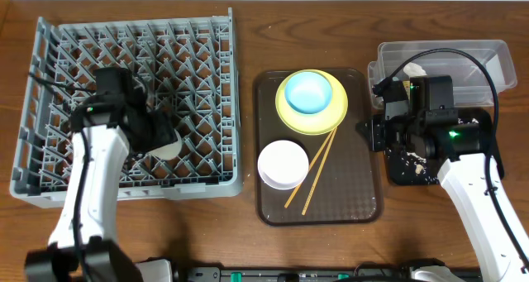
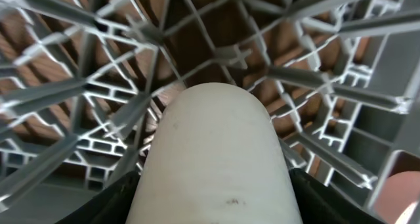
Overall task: Sort waste into correct bins and load items into the dishwasher rack
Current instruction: 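Carry the white cup with the left gripper and set it in the rack, then reach the left gripper to the pink bowl and grasp its rim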
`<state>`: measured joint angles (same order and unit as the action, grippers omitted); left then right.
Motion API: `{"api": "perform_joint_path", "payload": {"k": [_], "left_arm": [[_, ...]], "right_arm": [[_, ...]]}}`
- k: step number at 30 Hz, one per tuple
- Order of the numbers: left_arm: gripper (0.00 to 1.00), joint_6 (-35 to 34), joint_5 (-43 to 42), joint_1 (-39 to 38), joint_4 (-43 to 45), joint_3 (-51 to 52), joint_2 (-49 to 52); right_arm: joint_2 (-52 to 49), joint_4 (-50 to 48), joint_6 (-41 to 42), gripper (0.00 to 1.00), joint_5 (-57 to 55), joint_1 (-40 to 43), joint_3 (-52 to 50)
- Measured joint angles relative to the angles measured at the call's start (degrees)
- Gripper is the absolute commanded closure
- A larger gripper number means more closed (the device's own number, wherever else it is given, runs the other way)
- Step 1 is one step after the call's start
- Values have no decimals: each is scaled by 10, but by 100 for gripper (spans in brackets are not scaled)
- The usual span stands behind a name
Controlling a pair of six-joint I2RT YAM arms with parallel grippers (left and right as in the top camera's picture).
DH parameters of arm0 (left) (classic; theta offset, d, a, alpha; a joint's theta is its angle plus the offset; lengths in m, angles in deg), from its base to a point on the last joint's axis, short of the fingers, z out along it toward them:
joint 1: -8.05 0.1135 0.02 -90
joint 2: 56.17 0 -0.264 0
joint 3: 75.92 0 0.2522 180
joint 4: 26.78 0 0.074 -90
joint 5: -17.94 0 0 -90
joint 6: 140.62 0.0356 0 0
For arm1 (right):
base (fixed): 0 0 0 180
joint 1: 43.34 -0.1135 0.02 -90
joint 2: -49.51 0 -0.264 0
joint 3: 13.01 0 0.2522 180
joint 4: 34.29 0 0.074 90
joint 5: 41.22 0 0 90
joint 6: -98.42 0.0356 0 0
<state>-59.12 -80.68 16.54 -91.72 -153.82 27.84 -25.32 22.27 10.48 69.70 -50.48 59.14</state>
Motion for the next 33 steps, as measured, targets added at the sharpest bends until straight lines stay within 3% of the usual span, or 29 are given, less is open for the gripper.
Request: {"api": "perform_joint_path", "payload": {"k": [6, 14, 28, 33], "left_arm": [[36, 0, 0, -1, -1, 0, 40], [12, 4, 0, -1, -1, 0, 31], [7, 7, 0, -6, -15, 0, -53], [7, 7, -10, -63, -5, 0, -94]], "right_arm": [[0, 0, 0, 73, 0, 0, 0], [0, 1, -2, 65, 0, 0, 0], [0, 1, -2, 59, 0, 0, 0], [0, 1, -2, 55, -1, 0, 0]]}}
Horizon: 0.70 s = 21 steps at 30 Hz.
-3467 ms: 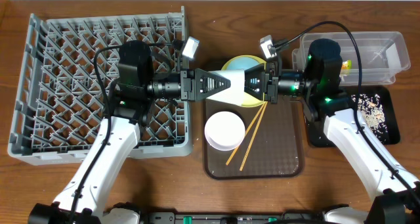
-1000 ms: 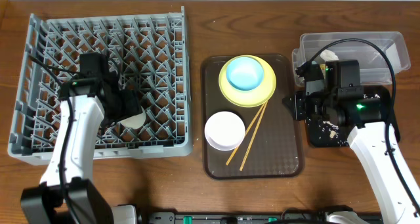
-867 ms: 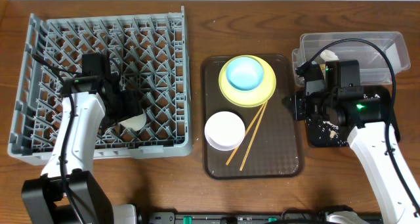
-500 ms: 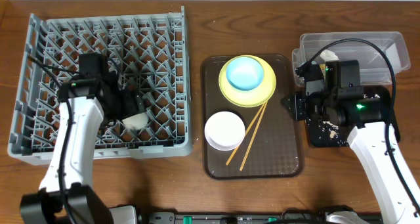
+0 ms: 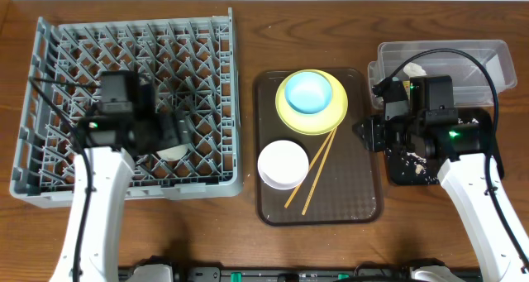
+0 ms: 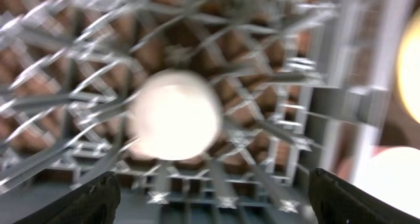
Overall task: Sort waste into correct bins and load items into the dishwasher rack
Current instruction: 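Reach the left gripper to the pink bowl and grasp its rim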
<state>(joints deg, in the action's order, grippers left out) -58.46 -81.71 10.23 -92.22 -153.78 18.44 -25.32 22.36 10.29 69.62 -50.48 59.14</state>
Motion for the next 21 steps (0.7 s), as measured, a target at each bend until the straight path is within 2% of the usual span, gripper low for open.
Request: {"api": "perform_joint_path", "payload": {"k": [11, 16, 21], "left_arm": [[6, 0, -10, -246, 94, 0, 4], [5, 0, -10, -337, 136, 0, 50], [5, 0, -10, -404, 165, 0, 120]], "right_arm": [[0, 0, 0, 54, -1, 0, 0], [0, 8, 9, 55, -17, 0, 0], [0, 30, 56, 54, -85, 2, 0]]}}
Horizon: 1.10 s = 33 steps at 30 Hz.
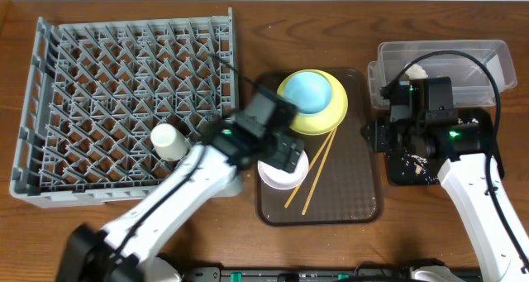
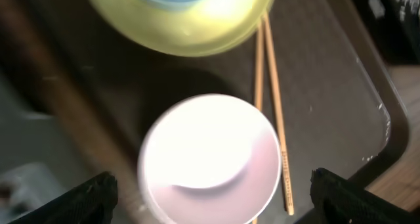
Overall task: Sort waste into correct bins and load items into the dishwasher rack
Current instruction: 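Reach the left gripper to the pink bowl and grasp its rim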
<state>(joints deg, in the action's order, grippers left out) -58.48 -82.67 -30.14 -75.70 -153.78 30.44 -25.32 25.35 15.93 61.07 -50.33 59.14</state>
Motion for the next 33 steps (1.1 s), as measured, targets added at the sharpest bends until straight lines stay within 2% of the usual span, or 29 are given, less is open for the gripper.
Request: {"api": "perform_joint_path", "payload": {"k": [5, 11, 13, 16, 17, 29, 33], "left_arm": [[5, 0, 0, -48, 21, 0, 66], [15, -9, 0, -85, 36, 0, 119], [22, -14, 0, -94, 38, 0, 132], [52, -19, 0, -99, 44, 0, 143], [58, -19, 0, -99, 46, 0, 143], [59, -40, 0, -99, 64, 0, 148], [62, -53, 0, -99, 70, 0, 159]], "right_arm": [[0, 6, 21, 54, -30, 0, 0], [0, 6, 28, 54, -42, 0, 0], [0, 6, 28, 53, -43, 0, 0], [0, 7, 28, 53, -44, 0, 0], [0, 8, 28, 53, -44, 0, 0], [0, 12, 28, 53, -44, 0, 0], [0, 12, 29, 53, -44, 0, 0]]}}
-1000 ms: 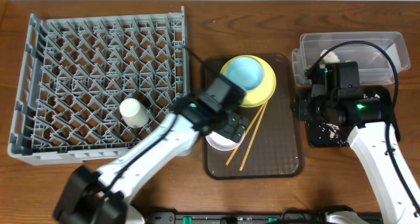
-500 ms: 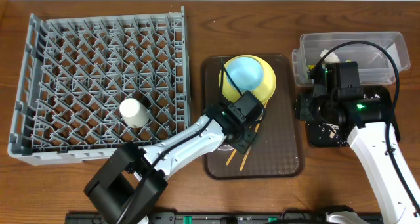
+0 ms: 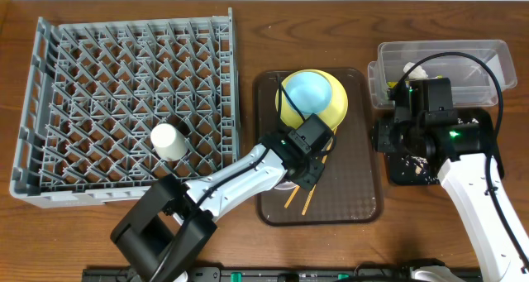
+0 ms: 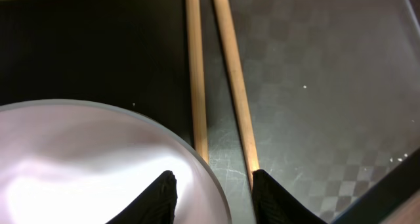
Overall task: Sort waste into correct bins and load items into the dishwasher rack
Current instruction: 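Reach the left gripper to the pink bowl and grasp its rim, then lift the pink bowl with the left gripper and place it in the rack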
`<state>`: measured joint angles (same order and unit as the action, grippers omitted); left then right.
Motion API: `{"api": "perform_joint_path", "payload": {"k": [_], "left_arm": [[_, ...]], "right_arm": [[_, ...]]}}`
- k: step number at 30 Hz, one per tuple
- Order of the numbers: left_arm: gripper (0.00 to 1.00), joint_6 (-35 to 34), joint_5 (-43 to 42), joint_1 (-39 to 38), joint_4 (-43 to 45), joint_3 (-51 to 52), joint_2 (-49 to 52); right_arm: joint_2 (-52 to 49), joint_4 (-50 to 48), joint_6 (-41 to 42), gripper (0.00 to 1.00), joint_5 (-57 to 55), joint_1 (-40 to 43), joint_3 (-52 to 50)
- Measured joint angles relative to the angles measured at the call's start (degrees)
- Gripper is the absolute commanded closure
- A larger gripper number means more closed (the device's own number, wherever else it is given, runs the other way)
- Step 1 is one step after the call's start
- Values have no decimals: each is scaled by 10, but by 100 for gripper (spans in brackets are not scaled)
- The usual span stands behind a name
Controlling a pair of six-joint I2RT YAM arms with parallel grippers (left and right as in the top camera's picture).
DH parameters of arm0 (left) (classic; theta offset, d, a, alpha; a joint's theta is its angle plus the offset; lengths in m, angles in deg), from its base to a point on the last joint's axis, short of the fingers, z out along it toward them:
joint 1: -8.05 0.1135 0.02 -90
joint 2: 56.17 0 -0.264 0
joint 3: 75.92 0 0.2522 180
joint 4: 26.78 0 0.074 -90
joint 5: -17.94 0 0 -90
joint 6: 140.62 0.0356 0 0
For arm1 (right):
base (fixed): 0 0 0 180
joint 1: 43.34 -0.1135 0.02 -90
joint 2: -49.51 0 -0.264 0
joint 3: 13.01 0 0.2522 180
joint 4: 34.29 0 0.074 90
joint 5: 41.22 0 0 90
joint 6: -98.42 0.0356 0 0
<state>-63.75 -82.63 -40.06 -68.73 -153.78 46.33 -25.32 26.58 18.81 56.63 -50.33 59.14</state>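
Note:
My left gripper point(image 4: 213, 184) is low over the brown tray point(image 4: 328, 86). It is open, with one finger inside the white bowl point(image 4: 85, 158) and the other outside the rim, beside the two wooden chopsticks point(image 4: 226, 73). In the overhead view the left gripper point(image 3: 307, 168) covers most of that bowl. A white cup point(image 3: 168, 140) stands in the grey dishwasher rack point(image 3: 231, 83). The blue bowl point(image 3: 310, 90) sits on the yellow plate point(image 3: 285, 112). My right gripper point(image 3: 382, 137) hangs at the black bin's left edge; its jaws are hidden.
A clear plastic bin point(image 3: 463, 59) with a white scrap point(image 3: 412, 67) stands at the back right. In front of it is the black bin point(image 3: 405, 168) with crumbs. The tray point(image 3: 351, 191) lies between rack and bins on the wooden table.
My left gripper was higher above the white bowl with its fingers spread wide. It is now lower, fingers closer together, astride the bowl's right rim by the chopsticks. The right arm has barely moved.
My left gripper was shut on the white cup inside the rack. Then it was open and drawn back, the cup left standing in the rack. Then it was over the tray above the white bowl, and now it straddles the bowl's rim.

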Motion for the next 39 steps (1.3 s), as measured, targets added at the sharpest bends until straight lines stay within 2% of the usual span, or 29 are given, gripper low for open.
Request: {"api": "perform_joint_path", "payload": {"k": [5, 12, 35, 39], "left_arm": [[72, -9, 0, 0, 1, 0, 3], [78, -21, 3, 0, 2, 0, 3], [79, -52, 43, -1, 11, 0, 21], [92, -56, 48, -1, 12, 0, 23]], "right_arm": [[0, 0, 1, 53, 0, 0, 0], [0, 0, 1, 53, 0, 0, 0], [18, 0, 1, 52, -5, 0, 0], [19, 1, 1, 52, -9, 0, 0]]}}
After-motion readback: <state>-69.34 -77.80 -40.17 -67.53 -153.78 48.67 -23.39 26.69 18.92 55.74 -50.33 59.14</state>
